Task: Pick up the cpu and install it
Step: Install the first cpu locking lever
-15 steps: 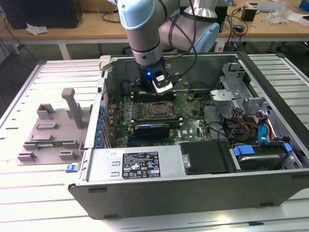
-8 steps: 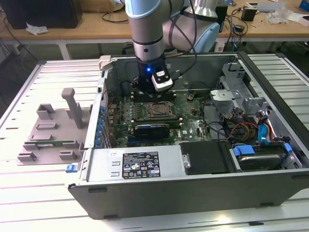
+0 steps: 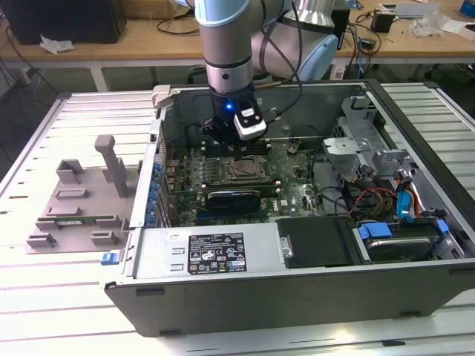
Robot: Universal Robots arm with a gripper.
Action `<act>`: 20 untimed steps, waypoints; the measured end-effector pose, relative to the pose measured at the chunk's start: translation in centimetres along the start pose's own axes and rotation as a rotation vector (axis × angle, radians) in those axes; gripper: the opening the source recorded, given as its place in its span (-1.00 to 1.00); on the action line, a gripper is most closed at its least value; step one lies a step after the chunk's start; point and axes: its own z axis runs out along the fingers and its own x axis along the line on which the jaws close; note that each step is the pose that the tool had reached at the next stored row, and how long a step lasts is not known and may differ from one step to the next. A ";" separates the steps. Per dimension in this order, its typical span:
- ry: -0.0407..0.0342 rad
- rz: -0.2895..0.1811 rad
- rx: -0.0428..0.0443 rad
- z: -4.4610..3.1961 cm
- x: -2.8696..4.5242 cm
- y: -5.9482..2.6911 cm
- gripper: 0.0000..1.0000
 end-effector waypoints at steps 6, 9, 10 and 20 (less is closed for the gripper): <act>0.0164 -0.096 0.0161 0.16 0.01 -0.01 -0.79; 0.0235 -0.125 0.0312 0.16 -0.01 -0.05 -0.79; 0.0237 -0.133 0.0306 0.18 -0.15 -0.14 -0.79; 0.0300 -0.170 0.0323 0.28 -1.63 -0.53 -0.79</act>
